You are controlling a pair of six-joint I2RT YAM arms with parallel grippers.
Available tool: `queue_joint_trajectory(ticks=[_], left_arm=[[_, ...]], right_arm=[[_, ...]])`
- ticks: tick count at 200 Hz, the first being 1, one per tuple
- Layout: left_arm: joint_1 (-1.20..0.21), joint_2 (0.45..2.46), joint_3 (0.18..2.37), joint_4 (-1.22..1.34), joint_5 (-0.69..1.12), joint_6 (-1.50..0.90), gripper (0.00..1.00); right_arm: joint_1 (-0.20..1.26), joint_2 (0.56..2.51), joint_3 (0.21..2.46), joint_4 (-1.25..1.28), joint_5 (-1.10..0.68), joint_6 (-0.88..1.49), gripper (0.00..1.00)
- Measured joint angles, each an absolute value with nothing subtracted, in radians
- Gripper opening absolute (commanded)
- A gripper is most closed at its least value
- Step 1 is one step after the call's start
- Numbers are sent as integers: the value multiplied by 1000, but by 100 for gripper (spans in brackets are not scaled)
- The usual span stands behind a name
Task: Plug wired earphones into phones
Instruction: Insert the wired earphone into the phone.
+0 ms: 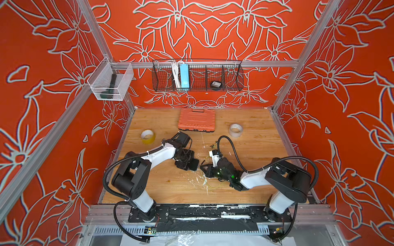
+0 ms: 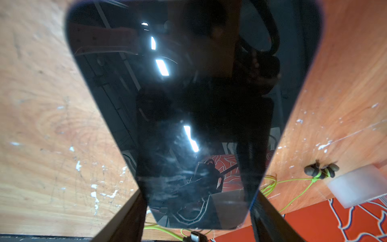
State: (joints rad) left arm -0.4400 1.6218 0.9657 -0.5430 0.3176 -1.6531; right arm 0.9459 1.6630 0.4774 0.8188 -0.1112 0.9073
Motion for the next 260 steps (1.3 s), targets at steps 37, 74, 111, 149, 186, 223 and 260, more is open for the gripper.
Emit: queue_joint_trajectory(ticks=[37,74,111,149,186,223,260], left_arm=[[-443,1618,963,-535,320,-1653,58],[-452,1609,953,-535,323,-1654,58],[-454,1609,950,-532,321,-1654,58],[-459,1609,947,-529,313,-1654,58],[-460,1609,945,-529,312,-1654,57],[-463,1609,945,-527,311,-1654,57],[-467,1609,944,-517,305,-1654,57]], right_arm=[[951,1681,483,819,-111,910,0],[951,1683,484,814,-111,913,0],[951,1683,490,801,-110,916,0],[951,1683,493,797,-109,918,0],[951,1683,493,796,-107,918,0],[951,1683,493,796,-103,918,0],[951,1682,493,795,-94,919,0]])
